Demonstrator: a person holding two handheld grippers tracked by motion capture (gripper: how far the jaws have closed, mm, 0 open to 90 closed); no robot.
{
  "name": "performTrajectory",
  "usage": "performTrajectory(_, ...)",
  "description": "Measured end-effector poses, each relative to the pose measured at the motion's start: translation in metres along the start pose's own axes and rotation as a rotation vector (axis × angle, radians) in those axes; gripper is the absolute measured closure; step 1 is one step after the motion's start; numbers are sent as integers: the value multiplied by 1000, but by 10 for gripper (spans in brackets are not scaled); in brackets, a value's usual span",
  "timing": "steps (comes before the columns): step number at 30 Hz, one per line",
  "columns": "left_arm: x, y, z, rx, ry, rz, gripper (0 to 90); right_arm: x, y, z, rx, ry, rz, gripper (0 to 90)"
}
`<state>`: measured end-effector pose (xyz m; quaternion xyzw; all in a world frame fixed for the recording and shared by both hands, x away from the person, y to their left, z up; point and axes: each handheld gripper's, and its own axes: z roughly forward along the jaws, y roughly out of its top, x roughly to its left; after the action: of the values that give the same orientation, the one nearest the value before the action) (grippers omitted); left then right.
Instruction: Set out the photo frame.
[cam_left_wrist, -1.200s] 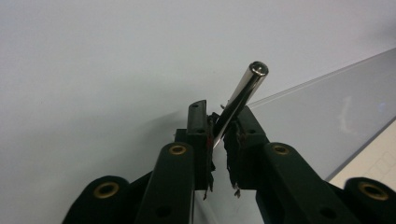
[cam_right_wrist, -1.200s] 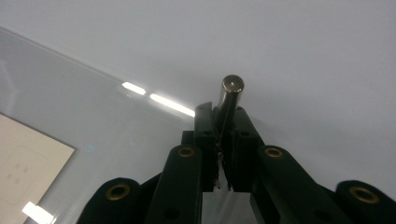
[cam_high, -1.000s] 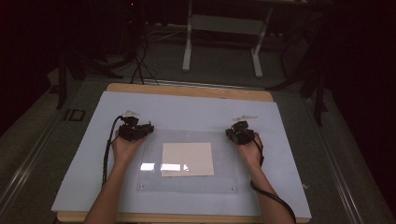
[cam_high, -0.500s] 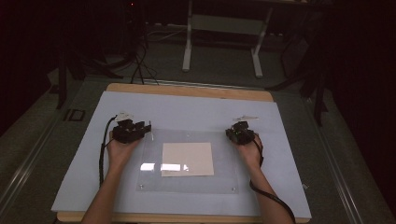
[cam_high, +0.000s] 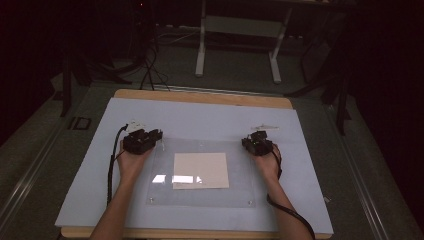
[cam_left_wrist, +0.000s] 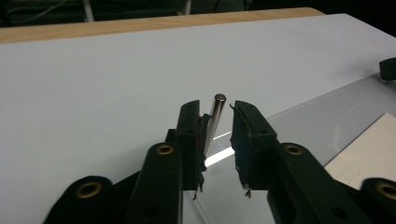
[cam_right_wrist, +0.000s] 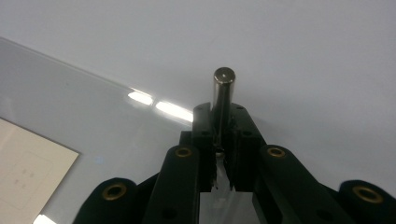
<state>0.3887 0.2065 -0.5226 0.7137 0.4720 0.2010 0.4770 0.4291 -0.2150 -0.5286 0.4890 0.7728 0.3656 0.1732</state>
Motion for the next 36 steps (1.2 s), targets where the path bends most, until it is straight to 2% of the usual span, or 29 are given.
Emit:
performTrajectory(3,1,-1,3,9,5,-6,779,0,-1,0,-6,0,3,830)
performTrajectory(8,1,0,8,15,4,-5,785,0,-1,0,-6,0,0,830)
performTrajectory(11,-1,3,11,2,10,-20,797,0,-1,0,-11,2,1,830)
performTrajectory(18,-2,4,12,7,20,1,826,-1,-2,0,-12,6,3,828)
performTrajectory(21,-2,5,13,13,21,-2,829,0,-1,0,-9,1,-8,825)
performTrajectory(26,-1,5,13,11,17,-7,828,-1,-2,-2,-13,-9,5,762)
performTrajectory(29,-1,5,13,11,16,-9,827,-5,-3,-8,-40,2,18,711)
performTrajectory(31,-1,5,13,11,17,-11,827,-5,-4,-12,-53,16,-17,671)
performTrajectory(33,-1,4,13,6,15,-20,825,-3,-2,-17,-61,20,-72,664)
performTrajectory(36,-1,4,13,5,17,-24,824,0,3,-21,-83,9,-93,667)
